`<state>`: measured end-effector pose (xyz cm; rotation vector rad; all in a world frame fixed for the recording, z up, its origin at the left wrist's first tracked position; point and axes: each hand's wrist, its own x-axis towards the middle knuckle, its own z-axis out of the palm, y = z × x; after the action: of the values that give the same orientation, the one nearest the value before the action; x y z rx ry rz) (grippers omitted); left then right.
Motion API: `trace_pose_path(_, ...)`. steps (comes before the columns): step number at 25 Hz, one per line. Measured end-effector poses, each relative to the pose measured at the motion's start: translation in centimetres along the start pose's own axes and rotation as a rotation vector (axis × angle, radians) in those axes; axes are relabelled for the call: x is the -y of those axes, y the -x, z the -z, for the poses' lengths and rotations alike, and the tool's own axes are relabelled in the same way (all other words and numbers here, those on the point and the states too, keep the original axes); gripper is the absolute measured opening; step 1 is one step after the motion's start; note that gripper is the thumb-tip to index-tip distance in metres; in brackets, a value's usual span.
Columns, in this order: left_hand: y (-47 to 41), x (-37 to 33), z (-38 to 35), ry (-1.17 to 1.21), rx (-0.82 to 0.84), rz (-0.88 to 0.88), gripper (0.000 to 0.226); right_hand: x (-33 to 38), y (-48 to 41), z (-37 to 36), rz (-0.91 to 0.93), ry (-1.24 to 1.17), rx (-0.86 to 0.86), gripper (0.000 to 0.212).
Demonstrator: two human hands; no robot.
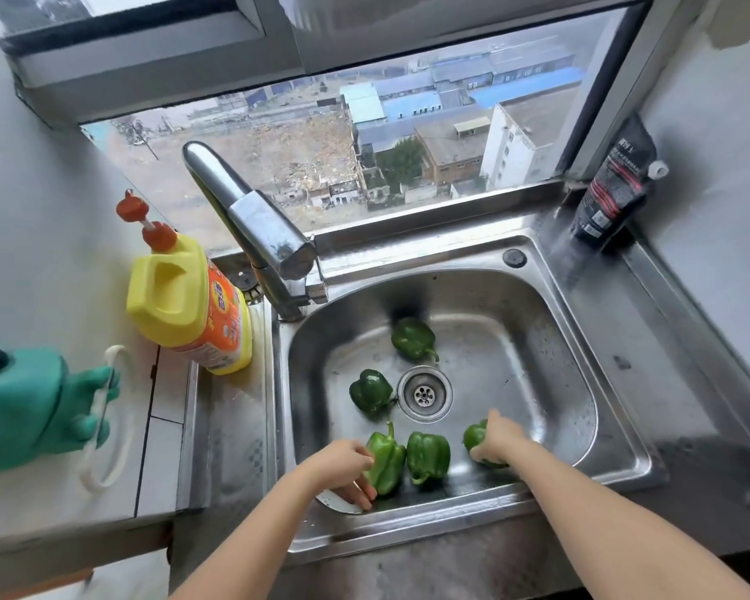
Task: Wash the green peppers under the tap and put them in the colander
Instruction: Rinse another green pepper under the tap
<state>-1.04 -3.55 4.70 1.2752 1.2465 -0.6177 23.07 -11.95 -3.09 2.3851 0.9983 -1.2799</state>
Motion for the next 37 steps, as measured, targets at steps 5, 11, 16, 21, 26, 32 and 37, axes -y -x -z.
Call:
trace_pose_path(5, -0.1, -1.9, 1.3, 0.259, -0.103, -0.064, 0.033, 2.5, 3.0, 5.2, 0.289, -0.048, -0.09, 0.072)
trace_pose_path(11, 2.6, -6.9, 2.2, 0.953, 0.127, -0.244, 0.048, 8.1, 10.7, 11.7, 0.897, -0.038, -0.143, 0.068)
trace_pose_path(16, 4.8, -7.1, 2.9, 1.428, 0.085, -0.302, 0.049, 13.7, 11.5, 16.7, 0.965, -0.281, -0.202, 0.043)
trace_pose_path(21, 5.7, -6.4, 3.8, 1.774, 0.077, -0.29, 0.055, 23.3, 7.5, 19.6, 0.964, -0.024, -0.367, 0.054)
trace_pose_path(26, 6.5, -6.4, 4.8, 1.867, 0.024, -0.351, 0.049, 25.8, 4.1, 18.4, 1.038, 0.566, -0.478, 0.042)
trace_pose_path(32, 7.8, -7.4, 5.1, 1.837, 0.071, -0.43, 0.047, 23.5, 4.5, 17.9, 0.994, 0.513, -0.566, 0.049)
trace_pose_path(37, 8.6, -7.6, 5.1, 1.804, 0.083, -0.477, 0.048, 19.8, 4.4, 16.1, 0.933, 0.47, -0.556, 0.057)
